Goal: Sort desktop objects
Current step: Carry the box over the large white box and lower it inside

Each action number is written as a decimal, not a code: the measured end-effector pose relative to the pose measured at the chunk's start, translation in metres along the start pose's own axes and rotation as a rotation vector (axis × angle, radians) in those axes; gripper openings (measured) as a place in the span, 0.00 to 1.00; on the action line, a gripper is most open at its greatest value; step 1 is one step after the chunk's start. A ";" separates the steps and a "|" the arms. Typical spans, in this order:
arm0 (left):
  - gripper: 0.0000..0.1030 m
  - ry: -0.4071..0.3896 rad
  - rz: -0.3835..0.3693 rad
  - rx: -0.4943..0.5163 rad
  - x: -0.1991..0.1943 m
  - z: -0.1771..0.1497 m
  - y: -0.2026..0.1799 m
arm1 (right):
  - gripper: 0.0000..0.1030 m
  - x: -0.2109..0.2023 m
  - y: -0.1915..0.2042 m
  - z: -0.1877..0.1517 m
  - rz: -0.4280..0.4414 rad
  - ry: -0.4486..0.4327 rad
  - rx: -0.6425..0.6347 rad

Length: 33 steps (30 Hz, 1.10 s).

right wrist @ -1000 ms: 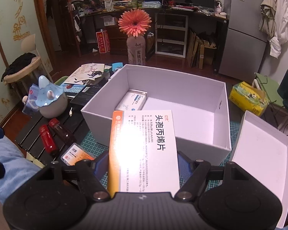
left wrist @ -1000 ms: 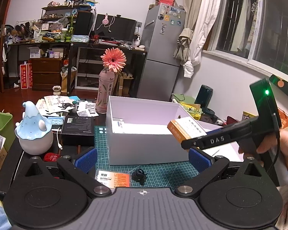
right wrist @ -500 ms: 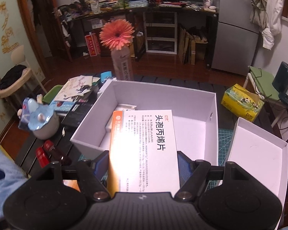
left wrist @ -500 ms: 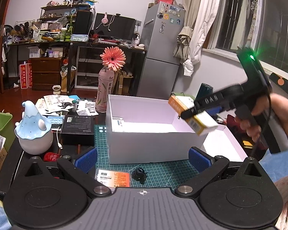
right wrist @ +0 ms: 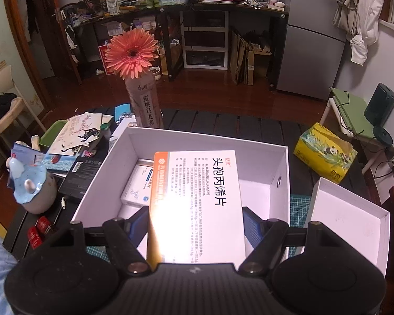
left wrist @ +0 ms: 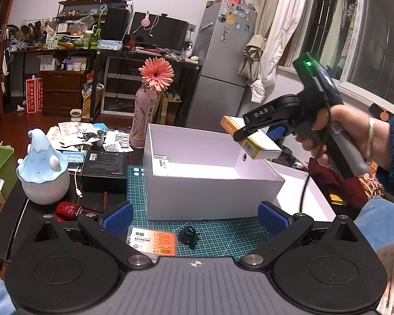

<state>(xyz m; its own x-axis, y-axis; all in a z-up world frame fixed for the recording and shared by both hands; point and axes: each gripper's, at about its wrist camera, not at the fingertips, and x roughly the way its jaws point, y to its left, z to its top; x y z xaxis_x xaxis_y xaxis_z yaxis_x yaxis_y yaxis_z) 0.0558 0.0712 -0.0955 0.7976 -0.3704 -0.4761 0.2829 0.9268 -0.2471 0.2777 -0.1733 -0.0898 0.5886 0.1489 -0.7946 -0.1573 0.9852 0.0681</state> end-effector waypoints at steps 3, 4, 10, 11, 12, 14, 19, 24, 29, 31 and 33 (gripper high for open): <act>0.99 -0.001 0.003 -0.014 0.001 0.000 0.002 | 0.70 0.012 -0.001 0.007 -0.008 0.012 0.003; 0.99 -0.001 0.008 -0.022 0.001 0.000 0.003 | 0.70 0.017 -0.003 0.009 -0.012 0.017 0.008; 0.99 0.000 0.014 -0.034 0.003 0.001 0.004 | 0.70 0.053 -0.011 0.017 -0.045 0.069 0.031; 0.99 0.000 0.015 -0.032 0.003 0.001 0.004 | 0.70 0.059 -0.012 0.017 -0.049 0.078 0.032; 0.99 0.000 0.014 -0.031 0.003 0.001 0.003 | 0.70 0.065 -0.013 0.018 -0.053 0.087 0.031; 0.99 0.000 0.012 -0.036 0.003 0.002 0.004 | 0.70 0.075 -0.013 0.020 -0.064 0.103 0.030; 0.99 0.008 0.012 -0.044 0.007 0.002 0.006 | 0.70 0.100 -0.010 0.025 -0.071 0.136 0.011; 0.99 0.010 0.010 -0.050 0.008 0.002 0.007 | 0.70 0.123 -0.007 0.029 -0.064 0.168 0.022; 0.99 0.016 0.006 -0.066 0.011 0.001 0.011 | 0.70 0.147 -0.009 0.030 -0.060 0.203 0.045; 0.99 0.016 0.003 -0.069 0.012 0.001 0.012 | 0.70 0.156 -0.010 0.030 -0.062 0.221 0.050; 0.99 0.018 0.001 -0.069 0.013 0.001 0.012 | 0.70 0.164 -0.010 0.030 -0.066 0.235 0.056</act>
<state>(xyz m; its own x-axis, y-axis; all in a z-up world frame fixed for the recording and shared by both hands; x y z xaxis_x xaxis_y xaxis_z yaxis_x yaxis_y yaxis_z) 0.0703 0.0777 -0.1039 0.7881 -0.3713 -0.4909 0.2443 0.9208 -0.3041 0.3993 -0.1567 -0.2026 0.3947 0.0662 -0.9164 -0.0765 0.9963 0.0390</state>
